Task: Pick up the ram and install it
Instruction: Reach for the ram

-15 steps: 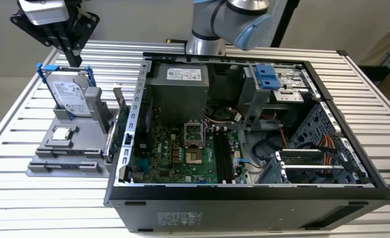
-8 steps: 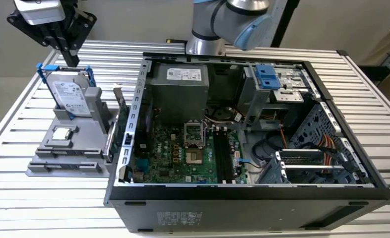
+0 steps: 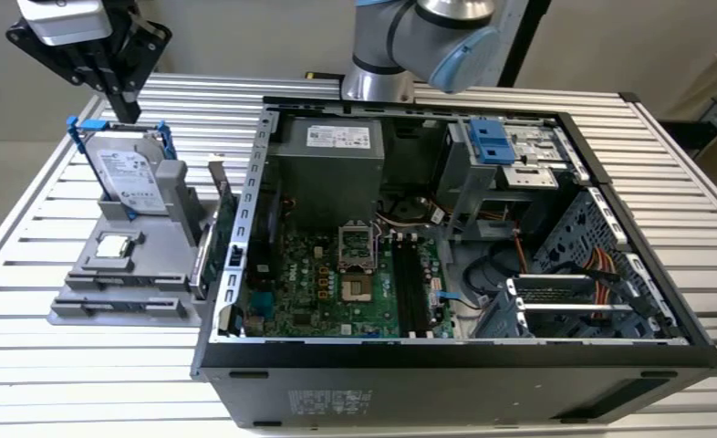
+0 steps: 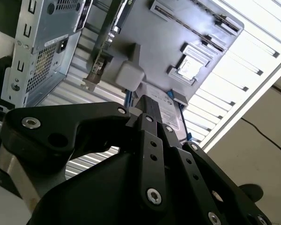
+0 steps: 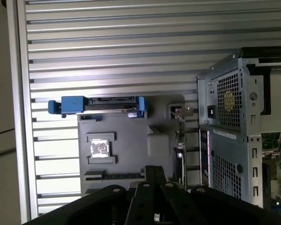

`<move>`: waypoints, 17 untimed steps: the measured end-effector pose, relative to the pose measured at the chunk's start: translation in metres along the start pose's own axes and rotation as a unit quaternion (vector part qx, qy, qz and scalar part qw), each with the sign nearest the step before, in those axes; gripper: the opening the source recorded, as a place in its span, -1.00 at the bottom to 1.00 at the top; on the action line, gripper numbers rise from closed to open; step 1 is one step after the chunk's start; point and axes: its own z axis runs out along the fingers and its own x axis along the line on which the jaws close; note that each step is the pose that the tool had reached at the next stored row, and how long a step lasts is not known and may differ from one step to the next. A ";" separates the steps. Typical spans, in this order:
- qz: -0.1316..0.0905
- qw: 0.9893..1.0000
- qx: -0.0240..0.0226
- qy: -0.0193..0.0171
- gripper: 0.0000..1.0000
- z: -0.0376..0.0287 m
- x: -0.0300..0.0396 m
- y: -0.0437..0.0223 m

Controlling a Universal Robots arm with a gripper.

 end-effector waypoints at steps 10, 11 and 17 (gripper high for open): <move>0.000 1.000 0.000 0.000 -1.00 -0.0001 0.0063 -0.0004; 0.000 1.000 0.000 0.000 -1.00 -0.0001 0.0070 -0.0005; 0.000 1.000 0.000 0.000 -1.00 -0.0002 0.0107 -0.0008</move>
